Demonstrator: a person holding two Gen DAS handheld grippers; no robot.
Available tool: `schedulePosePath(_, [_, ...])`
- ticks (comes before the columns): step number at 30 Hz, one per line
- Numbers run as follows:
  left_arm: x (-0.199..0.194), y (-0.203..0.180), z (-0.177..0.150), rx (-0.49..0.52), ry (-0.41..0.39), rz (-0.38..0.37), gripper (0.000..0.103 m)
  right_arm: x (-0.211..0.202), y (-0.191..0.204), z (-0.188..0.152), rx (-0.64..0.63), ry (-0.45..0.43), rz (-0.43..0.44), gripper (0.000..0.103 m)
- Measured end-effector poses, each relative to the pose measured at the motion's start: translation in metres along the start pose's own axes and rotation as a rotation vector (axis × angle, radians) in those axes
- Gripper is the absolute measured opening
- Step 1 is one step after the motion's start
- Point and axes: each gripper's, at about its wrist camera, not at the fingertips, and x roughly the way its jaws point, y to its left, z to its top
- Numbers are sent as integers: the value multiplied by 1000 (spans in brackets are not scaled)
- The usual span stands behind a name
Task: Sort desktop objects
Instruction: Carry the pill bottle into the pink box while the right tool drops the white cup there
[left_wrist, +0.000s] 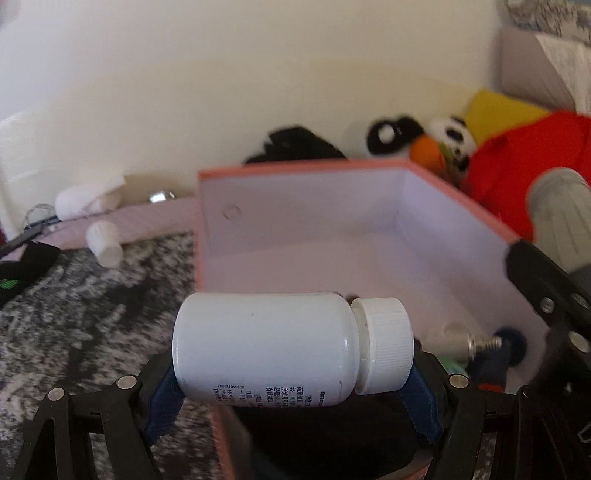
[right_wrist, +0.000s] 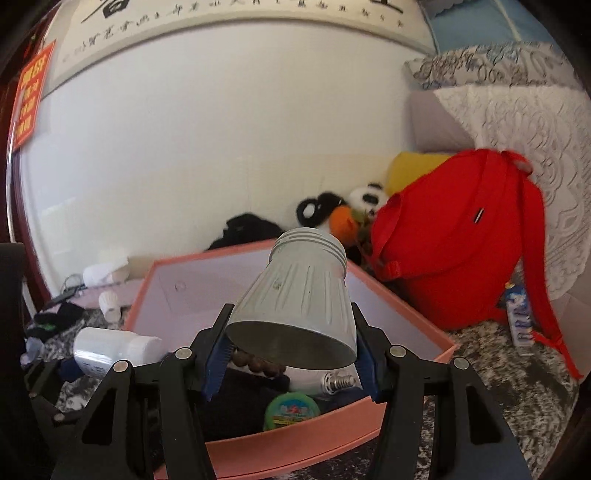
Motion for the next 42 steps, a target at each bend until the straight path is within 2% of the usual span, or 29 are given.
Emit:
schedulePosePath(1, [3, -6, -2, 26, -3, 12, 84, 7, -2, -3, 3, 18, 12, 61])
schedulePosePath(2, [6, -10, -5, 49, -4, 14, 91, 15, -4, -5, 5, 40, 25, 62])
schedulePosePath(3, [10, -14, -8, 61, 6, -11, 96, 24, -3, -9, 3, 72, 46, 62])
schedulePosePath(4, [12, -16, -11, 62, 7, -30, 96, 33, -2, -11, 2, 103, 65, 62])
schedulePosePath(5, [12, -16, -12, 58, -5, -30, 97, 39, -2, -13, 9, 128, 77, 66])
schedulePosePath(7, [12, -16, -13, 52, -10, -33, 97, 44, -5, -17, 53, 147, 90, 86])
schedulePosePath(9, [12, -16, -12, 53, -11, -38, 97, 43, -7, -19, 76, 150, 77, 100])
schedulePosePath(10, [11, -17, -13, 54, -12, -38, 97, 40, -7, -19, 80, 146, 63, 103])
schedulePosePath(17, [9, -14, -15, 57, -17, -44, 97, 31, -10, -20, 79, 147, 27, 103])
schedulePosePath(38, [11, -13, -13, 59, -14, -50, 98, 41, -9, -17, 73, 155, 16, 103])
schedulePosePath(39, [7, -11, -10, 45, -20, -51, 97, 40, -8, -16, 69, 151, 6, 103])
schedulePosePath(42, [-19, 2, 1, -47, -77, -58, 93, 21, -6, -8, 81, 46, -43, 101])
